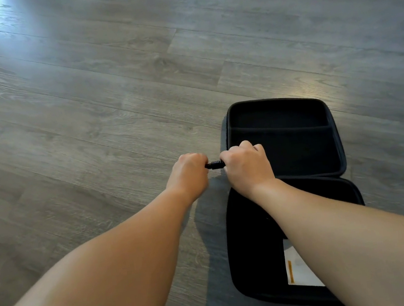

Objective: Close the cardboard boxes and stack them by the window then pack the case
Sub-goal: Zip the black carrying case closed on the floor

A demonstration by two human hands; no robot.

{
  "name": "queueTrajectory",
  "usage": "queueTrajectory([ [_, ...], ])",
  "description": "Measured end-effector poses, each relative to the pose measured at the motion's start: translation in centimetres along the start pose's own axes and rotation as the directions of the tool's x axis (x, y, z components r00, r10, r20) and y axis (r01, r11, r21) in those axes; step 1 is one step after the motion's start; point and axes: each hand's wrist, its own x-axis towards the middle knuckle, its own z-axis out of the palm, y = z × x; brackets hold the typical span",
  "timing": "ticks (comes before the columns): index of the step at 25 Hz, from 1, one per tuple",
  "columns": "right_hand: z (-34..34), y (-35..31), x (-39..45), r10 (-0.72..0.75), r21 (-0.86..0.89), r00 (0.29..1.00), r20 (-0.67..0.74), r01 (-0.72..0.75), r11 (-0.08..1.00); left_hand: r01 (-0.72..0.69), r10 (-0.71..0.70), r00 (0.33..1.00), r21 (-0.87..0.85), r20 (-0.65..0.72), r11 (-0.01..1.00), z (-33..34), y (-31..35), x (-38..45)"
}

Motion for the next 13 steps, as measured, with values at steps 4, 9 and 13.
queueTrajectory([
  [4,-1.5,3.5,-2.5,0.038,0.055,0.999,-0.018,-0.037,0.998,-0.084,0.084,0.996,-0.024,0.001,0.996,0.1,4.1,-0.2],
  [9,-3.2,9.0,-7.5,0.179,0.14,0.983,0.046,-0.183,0.973,-0.269,0.268,0.962,0.016,0.06,0.963,1.5,10.8,-1.0],
  [13,-3.6,12.1,-11.1,0.269,0.154,0.955,0.125,-0.286,0.946,-0.301,0.291,0.941,0.032,0.171,0.953,4.0,14.9,-2.0],
])
